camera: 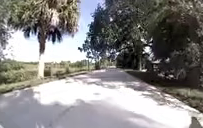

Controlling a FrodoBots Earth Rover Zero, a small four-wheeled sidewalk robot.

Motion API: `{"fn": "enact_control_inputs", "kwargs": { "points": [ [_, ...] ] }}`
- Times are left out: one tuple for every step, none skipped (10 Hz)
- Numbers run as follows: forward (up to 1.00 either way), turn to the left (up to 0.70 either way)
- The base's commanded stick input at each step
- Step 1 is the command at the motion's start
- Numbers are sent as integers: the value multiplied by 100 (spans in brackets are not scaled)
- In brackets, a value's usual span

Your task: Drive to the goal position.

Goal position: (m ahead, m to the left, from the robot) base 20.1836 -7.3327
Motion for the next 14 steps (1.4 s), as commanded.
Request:
{"fn": "enact_control_inputs", "kwargs": {
  "points": [
    [100, -10],
    [100, -2],
    [100, 0],
    [100, 0],
    [100, 0],
    [100, 0],
    [100, 0],
    [100, 0],
    [100, 0],
    [100, 0],
    [100, 0],
    [100, 0],
    [100, 0],
    [100, 0]
  ]
}}
